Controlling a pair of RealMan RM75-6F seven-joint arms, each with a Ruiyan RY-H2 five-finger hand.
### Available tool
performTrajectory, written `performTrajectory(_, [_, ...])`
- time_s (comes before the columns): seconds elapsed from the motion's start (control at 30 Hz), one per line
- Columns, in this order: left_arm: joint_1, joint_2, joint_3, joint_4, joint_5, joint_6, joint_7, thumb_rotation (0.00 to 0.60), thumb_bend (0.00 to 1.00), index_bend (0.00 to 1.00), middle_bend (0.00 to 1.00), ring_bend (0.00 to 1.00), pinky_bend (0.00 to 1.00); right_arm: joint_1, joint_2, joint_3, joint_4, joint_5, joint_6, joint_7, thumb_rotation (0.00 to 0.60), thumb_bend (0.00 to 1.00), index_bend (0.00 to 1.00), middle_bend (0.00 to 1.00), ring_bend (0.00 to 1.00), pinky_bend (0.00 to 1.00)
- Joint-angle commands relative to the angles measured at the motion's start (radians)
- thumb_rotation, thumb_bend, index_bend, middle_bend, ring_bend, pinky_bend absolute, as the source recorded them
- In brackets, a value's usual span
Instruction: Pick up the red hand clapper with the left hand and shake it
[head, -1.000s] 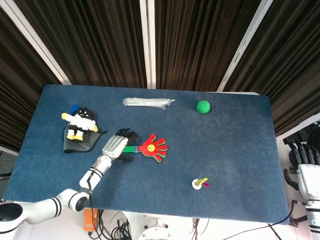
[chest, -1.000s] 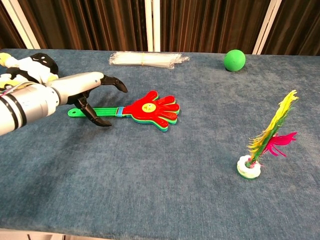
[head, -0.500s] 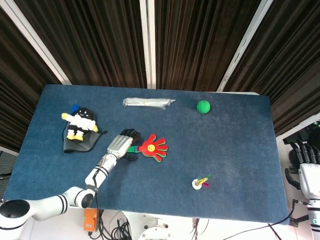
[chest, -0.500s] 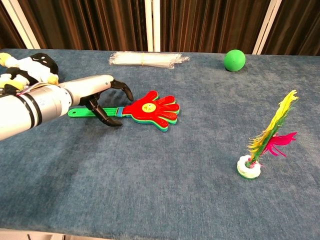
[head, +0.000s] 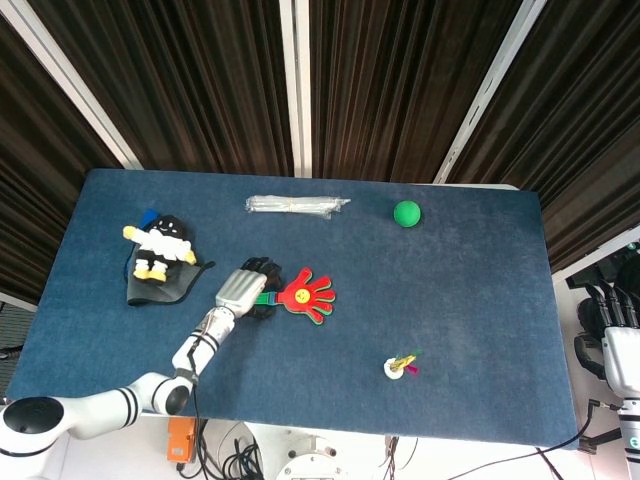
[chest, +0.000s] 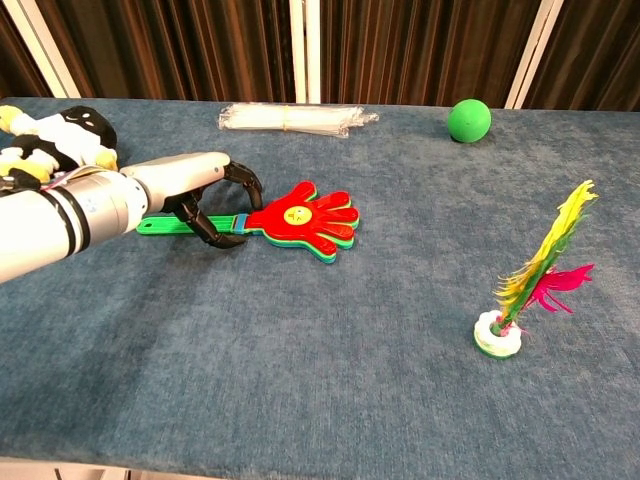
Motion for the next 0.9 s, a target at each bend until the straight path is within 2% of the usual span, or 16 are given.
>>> performTrajectory(0.03, [0.003,0.003,0.003,-0.009,0.004,0.007,-0.005,0.6,0.3,0.4,0.16,0.0,0.08,0.0,-0.001,0.0,0.002,0.002,-0.002,0.001,0.6,0.33,0.0,0.0,0.0,0.0])
performTrajectory(0.43, [-0.001,-0.001,0.007,-0.011,-0.021,0.006,0.002,0.6,0.33,0.48,0.17,0.0,0.09,0.001,-0.003,0.0,0.006,0.008,-0.009,0.0,0.6,0.33,0.0,0.0,0.0,0.0])
performTrajectory(0.57, [0.005,-0.012,-0.004,-0.014,-0.028,0.038,0.002,0.6,0.34,0.51,0.21,0.05,0.19,0.001,-0.004,0.0,0.008,0.009,-0.011,0.001,0.6,0.33,0.0,0.0,0.0,0.0])
performTrajectory(0.63, [0.01,-0.018,-0.01,-0.014,-0.024,0.057,-0.007,0.6,0.35,0.53,0.27,0.13,0.28,0.002,-0.005,0.0,0.009,0.01,-0.012,0.003,0.6,0.33,0.0,0.0,0.0,0.0])
performTrajectory(0.9, [0.024,-0.028,-0.018,0.001,-0.007,0.093,-0.049,0.6,0.37,0.51,0.45,0.31,0.44,0.002,-0.005,-0.002,0.01,0.008,-0.014,0.005,0.6,0.33,0.0,0.0,0.0,0.0])
